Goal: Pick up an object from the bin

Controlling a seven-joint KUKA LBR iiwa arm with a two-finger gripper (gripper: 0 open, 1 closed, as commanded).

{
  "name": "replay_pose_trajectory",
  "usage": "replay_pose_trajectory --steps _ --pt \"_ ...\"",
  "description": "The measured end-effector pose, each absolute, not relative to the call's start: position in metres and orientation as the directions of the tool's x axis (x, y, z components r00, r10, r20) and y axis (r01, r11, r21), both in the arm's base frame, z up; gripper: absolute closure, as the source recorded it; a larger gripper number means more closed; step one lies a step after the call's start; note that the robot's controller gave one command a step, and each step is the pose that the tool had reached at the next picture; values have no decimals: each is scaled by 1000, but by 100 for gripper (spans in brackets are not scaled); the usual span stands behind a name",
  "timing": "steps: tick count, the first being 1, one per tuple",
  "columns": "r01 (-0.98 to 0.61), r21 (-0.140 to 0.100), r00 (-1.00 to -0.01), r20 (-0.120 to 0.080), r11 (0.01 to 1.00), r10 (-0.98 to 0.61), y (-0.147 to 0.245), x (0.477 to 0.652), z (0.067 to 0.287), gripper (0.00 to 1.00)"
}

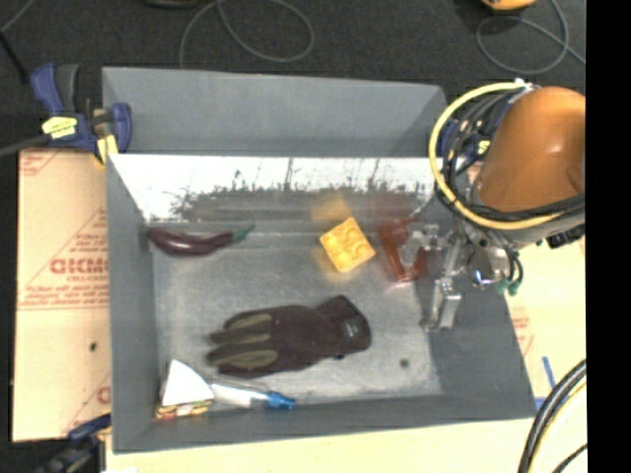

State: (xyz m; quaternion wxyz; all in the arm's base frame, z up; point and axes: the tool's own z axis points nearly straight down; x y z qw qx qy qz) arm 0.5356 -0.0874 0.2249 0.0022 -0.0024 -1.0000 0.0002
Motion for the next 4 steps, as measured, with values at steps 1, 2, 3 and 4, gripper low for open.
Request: replay_pose_trajectory --steps 1,2,3,4 --pt "2 -2 -1000 -3 1000 2 -87 537 229 0" --pt "36 -2 -999 -7 999 36 -68 529 209 0" --pt "35 0 -999 -4 999 35 -52 512 188 0" --pt "54 -1 -998 -9 999 54 -42 508 165 0"
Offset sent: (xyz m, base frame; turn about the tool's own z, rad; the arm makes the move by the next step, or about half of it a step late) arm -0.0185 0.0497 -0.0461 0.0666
